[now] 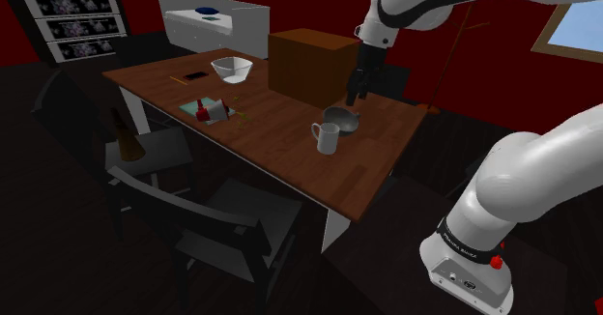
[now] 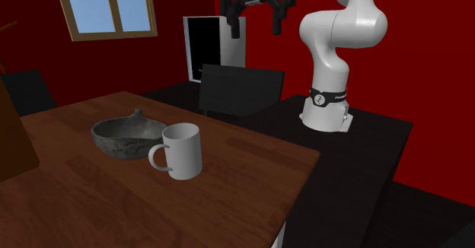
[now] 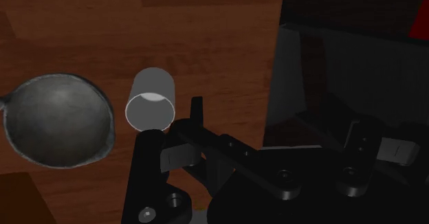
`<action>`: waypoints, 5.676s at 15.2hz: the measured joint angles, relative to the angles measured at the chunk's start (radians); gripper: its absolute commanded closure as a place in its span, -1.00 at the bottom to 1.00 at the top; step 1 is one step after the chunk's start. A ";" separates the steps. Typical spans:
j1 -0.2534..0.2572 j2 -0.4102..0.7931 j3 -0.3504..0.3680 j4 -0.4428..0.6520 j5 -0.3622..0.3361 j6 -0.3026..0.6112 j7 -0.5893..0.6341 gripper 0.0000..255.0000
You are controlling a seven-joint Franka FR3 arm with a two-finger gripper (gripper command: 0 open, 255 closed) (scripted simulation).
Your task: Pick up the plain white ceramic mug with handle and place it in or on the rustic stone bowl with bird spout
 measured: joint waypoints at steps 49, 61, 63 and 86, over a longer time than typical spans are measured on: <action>0.003 0.652 -0.048 0.154 -0.017 0.485 -0.231 1.00; 0.006 0.541 -0.051 0.202 -0.048 0.328 -0.206 1.00; 0.006 0.528 -0.051 0.213 -0.051 0.304 -0.204 1.00; -0.097 0.693 -0.145 0.658 -0.004 0.014 -0.407 1.00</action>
